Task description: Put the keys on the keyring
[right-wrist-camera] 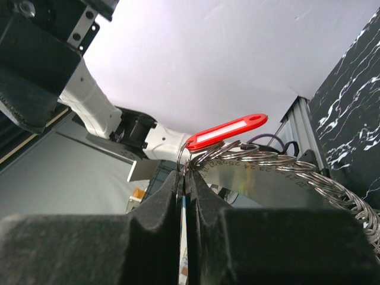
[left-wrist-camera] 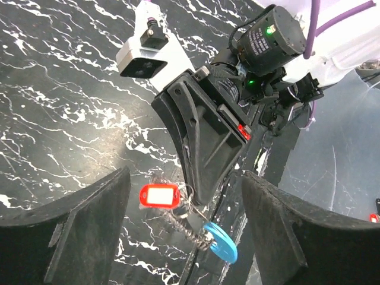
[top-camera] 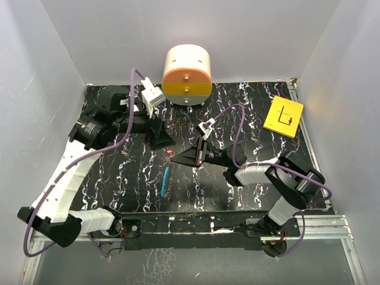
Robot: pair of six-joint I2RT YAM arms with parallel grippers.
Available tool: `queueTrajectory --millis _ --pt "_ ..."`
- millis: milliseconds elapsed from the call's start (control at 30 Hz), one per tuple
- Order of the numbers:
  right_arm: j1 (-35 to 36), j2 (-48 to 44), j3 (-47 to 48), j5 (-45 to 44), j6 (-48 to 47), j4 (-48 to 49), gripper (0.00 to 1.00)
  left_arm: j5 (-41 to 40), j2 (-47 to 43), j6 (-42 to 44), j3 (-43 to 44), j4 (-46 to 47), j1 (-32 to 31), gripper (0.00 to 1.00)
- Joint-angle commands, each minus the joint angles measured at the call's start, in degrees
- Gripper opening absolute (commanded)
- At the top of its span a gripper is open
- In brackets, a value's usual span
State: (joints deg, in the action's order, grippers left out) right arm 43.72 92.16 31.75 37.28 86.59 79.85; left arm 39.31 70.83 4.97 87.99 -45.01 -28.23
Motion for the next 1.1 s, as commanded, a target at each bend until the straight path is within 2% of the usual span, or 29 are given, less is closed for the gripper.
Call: queueTrajectory --millis 0,100,267,733,1067 --pt "-1.5 -1.2 2.9 -3.6 -2.0 24.6 0.08 2.2 -3.1 -0.5 0.5 -1.4 1.3 0.69" --pt "-2.4 -0.9 3.3 -4.7 -2.5 24.6 0.08 3.6 -2.9 0.2 0.5 -2.5 1.5 0.54" --pt "-3.2 -0.8 5.2 -4.9 -2.8 24.6 0.08 8.6 -2.5 -1.1 -2.5 -1.1 1.7 0.42" --pt "-3.6 -2.8 7.5 -4.3 -4.2 22.8 0.08 11.0 -1.3 -0.5 -5.2 -0.7 2.0 0.3" --pt "-3.6 -2.6 7.8 -4.5 -4.2 22.8 0.08 8.3 -1.1 1.2 -5.6 -2.5 2.2 0.24"
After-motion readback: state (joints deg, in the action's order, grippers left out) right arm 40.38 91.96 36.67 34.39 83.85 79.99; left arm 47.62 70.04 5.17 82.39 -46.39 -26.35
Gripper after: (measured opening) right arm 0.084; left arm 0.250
